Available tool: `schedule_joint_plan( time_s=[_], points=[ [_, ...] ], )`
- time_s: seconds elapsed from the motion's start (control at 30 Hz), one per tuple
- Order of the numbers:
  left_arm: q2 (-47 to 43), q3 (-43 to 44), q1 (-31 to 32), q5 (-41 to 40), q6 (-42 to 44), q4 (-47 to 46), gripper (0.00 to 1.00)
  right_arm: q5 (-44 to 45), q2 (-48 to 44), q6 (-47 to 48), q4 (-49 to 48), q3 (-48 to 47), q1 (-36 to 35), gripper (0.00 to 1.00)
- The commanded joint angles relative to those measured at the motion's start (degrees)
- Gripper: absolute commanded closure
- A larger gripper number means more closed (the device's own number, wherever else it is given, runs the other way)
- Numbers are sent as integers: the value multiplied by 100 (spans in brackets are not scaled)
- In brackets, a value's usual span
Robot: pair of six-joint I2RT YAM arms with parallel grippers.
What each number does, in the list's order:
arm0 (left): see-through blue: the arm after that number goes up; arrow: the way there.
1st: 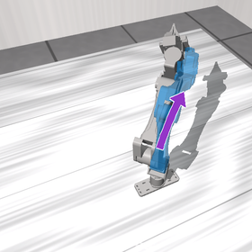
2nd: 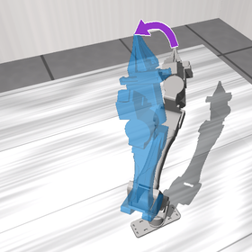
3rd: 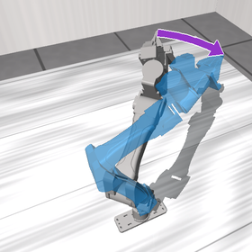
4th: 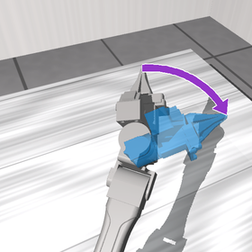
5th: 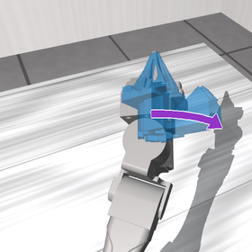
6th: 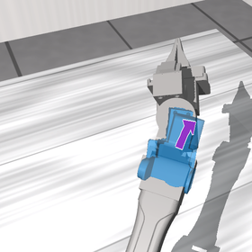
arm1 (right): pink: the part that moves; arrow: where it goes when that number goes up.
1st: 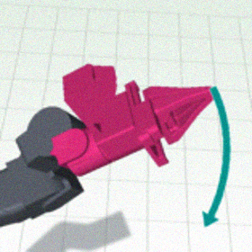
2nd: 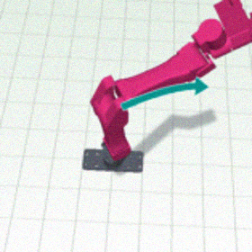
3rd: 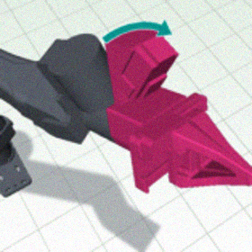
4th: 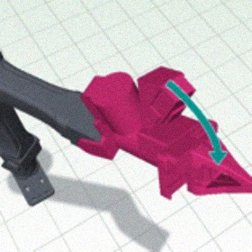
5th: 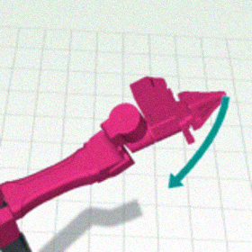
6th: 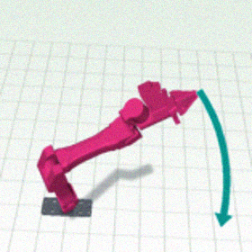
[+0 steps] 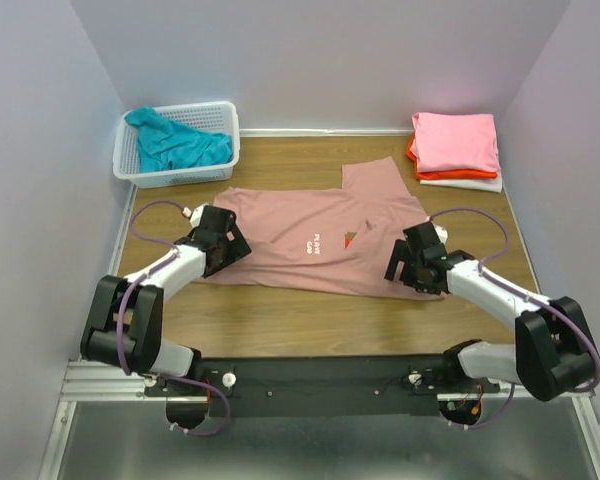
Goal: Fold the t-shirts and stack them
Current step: Fold the tshirt
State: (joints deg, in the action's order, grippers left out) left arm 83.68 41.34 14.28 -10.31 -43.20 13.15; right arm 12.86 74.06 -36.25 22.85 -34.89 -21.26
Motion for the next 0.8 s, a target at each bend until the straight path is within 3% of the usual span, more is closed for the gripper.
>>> schedule_joint_plan(
  time_s=[0.0,0.13,0.27,0.37,0.5,0.77],
  points=[
    [-325,-355,-31,117,-513,1215,2,-257,-461,-330,887,167,60,0],
    [-905,-66,-5,-436,-672,2155,2,-241,-963,-234,967,-174,60,0],
    [-1617,66,4,-350,-716,2219,2,-266,-1376,21,967,-508,60,0],
    [-1829,216,4,-279,-506,1745,1,-424,-1255,196,739,-685,60,0],
    [-1408,550,13,142,-189,1218,2,-1065,-833,329,150,-808,60,0],
    [-520,762,198,450,57,918,2,-1443,-50,312,-518,-1063,60,0]
  ],
)
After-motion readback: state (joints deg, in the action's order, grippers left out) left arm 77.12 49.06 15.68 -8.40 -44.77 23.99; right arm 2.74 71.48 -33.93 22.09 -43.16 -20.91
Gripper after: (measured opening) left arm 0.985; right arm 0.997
